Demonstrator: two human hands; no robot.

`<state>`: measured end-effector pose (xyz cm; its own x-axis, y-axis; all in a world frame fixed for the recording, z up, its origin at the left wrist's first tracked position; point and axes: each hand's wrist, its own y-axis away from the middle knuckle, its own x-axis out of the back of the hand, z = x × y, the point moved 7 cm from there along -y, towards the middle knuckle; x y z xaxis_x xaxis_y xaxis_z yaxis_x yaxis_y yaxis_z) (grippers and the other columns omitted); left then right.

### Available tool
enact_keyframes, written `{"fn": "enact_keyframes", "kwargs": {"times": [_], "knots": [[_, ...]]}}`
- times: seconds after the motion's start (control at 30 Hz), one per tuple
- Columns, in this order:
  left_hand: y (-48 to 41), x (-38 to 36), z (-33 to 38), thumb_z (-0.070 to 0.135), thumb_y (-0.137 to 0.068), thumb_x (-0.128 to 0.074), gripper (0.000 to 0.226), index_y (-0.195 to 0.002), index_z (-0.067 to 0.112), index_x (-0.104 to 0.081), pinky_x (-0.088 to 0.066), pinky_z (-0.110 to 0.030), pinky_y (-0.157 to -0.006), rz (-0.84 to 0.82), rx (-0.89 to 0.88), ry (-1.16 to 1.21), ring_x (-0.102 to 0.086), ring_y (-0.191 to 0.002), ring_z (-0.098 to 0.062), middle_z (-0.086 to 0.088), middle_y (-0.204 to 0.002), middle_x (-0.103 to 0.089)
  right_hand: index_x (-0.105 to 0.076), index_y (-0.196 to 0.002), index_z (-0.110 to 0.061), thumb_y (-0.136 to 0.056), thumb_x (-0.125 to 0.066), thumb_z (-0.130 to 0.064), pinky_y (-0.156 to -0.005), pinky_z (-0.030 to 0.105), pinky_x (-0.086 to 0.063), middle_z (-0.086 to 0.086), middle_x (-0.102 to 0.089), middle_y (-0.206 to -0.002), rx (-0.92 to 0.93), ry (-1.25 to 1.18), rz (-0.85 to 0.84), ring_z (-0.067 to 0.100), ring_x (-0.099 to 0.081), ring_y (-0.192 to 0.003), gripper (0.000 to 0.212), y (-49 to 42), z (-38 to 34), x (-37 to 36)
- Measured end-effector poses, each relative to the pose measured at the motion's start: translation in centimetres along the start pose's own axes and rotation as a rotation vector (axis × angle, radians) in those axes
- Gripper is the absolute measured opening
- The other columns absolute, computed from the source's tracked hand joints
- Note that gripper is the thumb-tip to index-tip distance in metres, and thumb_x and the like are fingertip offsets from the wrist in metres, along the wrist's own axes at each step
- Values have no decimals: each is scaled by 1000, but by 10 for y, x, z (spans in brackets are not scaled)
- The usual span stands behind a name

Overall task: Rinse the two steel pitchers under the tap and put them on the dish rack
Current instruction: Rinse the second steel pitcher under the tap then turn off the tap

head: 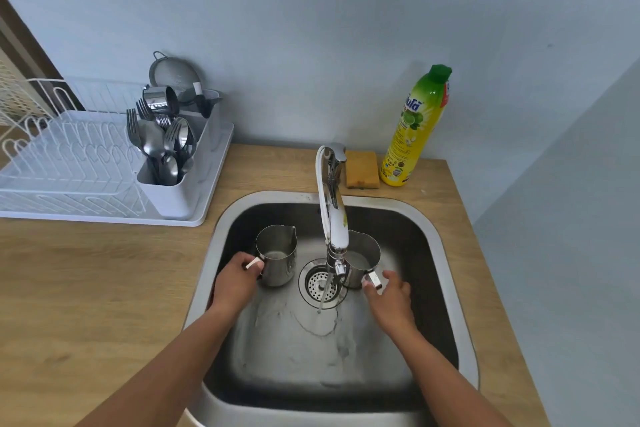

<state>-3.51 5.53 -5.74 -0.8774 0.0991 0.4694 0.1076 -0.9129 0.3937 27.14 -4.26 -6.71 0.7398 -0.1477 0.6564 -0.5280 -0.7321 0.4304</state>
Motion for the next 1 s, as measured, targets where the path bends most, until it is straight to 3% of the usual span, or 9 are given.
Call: {"fn": "enact_keyframes", "kwargs": {"times": [0.2, 0.3, 0.43, 0.53, 0.6, 0.7, 0.83, 0.9, 1.0], "knots": [[4, -5, -15, 21, -92, -59, 9, -88, 12, -59, -49, -37, -68, 53, 54, 68, -60, -78, -27, -8, -83, -64, -52, -131, -9, -99, -49, -41, -83, 32, -42, 16, -47, -133, -11, 5, -43, 32, -57, -107, 45, -9, 7, -13], [4, -7, -18, 20, -93, -58, 12, -95, 8, -59, -45, -35, -71, 73, 61, 69, -62, -86, -29, -9, -88, -65, -58, -122, -3, -100, -46, -39, -74, 30, -40, 17, -54, -123, -13, 9, -30, 27, -55, -88, 43, -13, 9, -17], [7, -11, -15, 21, -93, -59, 15, -103, 11, -54, -44, -34, -75, 58, 95, 96, -61, -94, -30, -7, -92, -63, -63, -112, -4, -101, -46, -34, -72, 32, -43, 19, -60, -115, -13, -71, -13, 30, -60, -88, 36, -17, 12, -19], [13, -15, -4, 21, -92, -62, 47, -133, 11, -41, -43, -35, -87, 50, 76, 93, -56, -107, -30, -16, -126, -58, -64, -100, -3, -99, -49, -28, -72, 35, -44, 17, -64, -102, -19, -145, -18, 29, -60, -86, 29, -17, 12, -19], [22, -16, 4, 22, -92, -62, 73, -150, 16, -20, -39, -43, -101, 32, 74, 66, -46, -128, -35, -19, -149, -35, -63, -91, -1, -98, -51, -23, -65, 33, -38, 12, -63, -88, -38, -238, -31, 24, -53, -74, 27, -11, 8, -17], [46, -16, 13, 24, -90, -65, 87, -153, 25, -6, -35, -49, -108, 53, 13, 58, -34, -137, -37, -16, -157, -14, -61, -72, -10, -94, -55, -16, -62, 31, -34, 7, -53, -72, -34, -378, -17, 20, -45, -66, 23, -1, 1, -6], [72, -21, 26, 21, -87, -69, 66, -142, 31, -35, -38, -39, -107, 93, -251, 31, -37, -134, -20, -2, -147, -31, -64, -70, -13, -93, -55, -13, -65, 33, -43, 8, -58, -79, 35, -398, -91, 20, -51, -71, 25, 17, -9, 6], [71, -37, 24, 16, -84, -72, 53, -125, 38, -48, -45, -34, -102, -62, -274, 40, -49, -124, -16, 3, -134, -46, -65, -68, -17, -95, -56, -17, -70, 37, -49, 9, -65, -89, 78, -374, -122, 23, -59, -78, 28, 27, -12, 7], [69, -57, 17, 12, -79, -78, 72, -136, 40, -43, -46, -27, -87, -315, -163, 36, -53, -115, -13, 8, -130, -48, -67, -73, -19, -97, -55, -21, -77, 37, -57, 6, -68, -100, 150, -337, -170, 23, -66, -95, 27, 43, -20, 8]]}}
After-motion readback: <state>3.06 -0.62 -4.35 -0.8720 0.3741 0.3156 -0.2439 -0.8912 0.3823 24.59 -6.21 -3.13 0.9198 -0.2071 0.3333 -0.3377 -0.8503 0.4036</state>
